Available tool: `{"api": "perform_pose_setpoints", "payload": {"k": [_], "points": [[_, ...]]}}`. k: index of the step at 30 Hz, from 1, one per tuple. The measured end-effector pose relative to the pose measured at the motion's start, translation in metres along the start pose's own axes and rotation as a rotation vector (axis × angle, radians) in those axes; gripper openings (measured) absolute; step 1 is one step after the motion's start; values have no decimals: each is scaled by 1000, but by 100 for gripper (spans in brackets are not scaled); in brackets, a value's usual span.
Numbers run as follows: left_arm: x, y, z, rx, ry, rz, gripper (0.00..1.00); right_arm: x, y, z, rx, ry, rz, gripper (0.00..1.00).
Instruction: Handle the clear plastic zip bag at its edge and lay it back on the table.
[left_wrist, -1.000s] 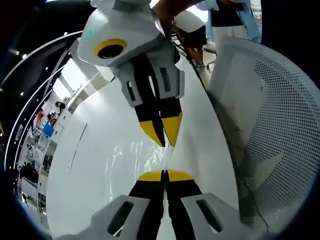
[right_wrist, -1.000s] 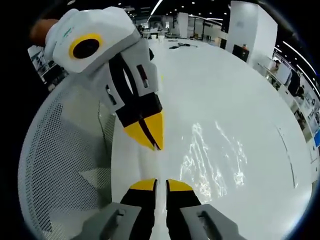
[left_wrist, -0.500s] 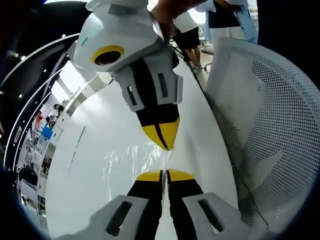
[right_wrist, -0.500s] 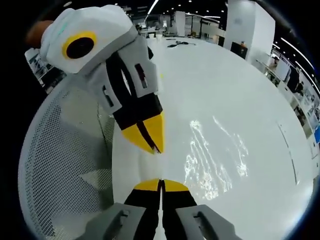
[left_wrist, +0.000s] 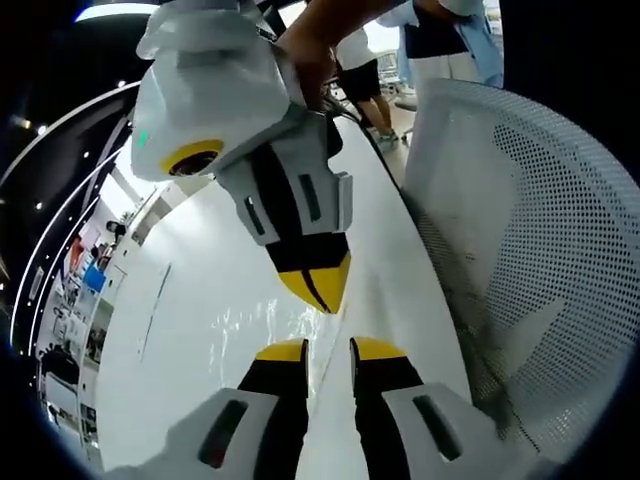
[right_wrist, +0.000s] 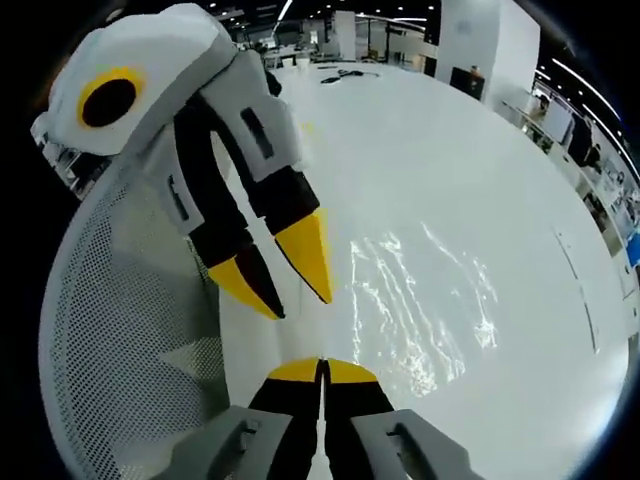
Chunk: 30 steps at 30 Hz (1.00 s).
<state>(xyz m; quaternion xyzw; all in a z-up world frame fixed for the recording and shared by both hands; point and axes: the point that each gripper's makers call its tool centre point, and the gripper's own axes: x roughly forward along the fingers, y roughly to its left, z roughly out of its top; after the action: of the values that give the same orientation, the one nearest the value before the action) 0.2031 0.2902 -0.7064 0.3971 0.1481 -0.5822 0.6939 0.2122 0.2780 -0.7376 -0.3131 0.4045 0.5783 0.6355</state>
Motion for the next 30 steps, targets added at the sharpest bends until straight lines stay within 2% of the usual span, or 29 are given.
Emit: {"api": "perform_pose_setpoints", "payload": {"k": [5, 7, 11, 16, 23, 28, 30], "points": [[2, -4, 4, 25, -5, -11, 7, -1, 1, 4, 3, 11, -3, 0], [4, -6, 1, 44, 19, -12, 5, -4, 2, 7, 0, 9, -6, 0], [7, -6, -5, 58, 52, -7, 6, -7, 4, 10, -10, 15, -7, 0], [7, -3, -4, 56, 58, 7, 6, -8, 3, 13, -26, 9, -12, 0], [8, -2, -11, 91, 114, 18, 3, -18, -9, 24, -50, -27, -59, 0], [8, 2, -13, 77, 139, 25, 1, -24, -21, 29, -54, -53, -109, 0], [8, 3, -14, 67, 147, 27, 1, -29, -28, 33, -75, -68, -151, 0]]}}
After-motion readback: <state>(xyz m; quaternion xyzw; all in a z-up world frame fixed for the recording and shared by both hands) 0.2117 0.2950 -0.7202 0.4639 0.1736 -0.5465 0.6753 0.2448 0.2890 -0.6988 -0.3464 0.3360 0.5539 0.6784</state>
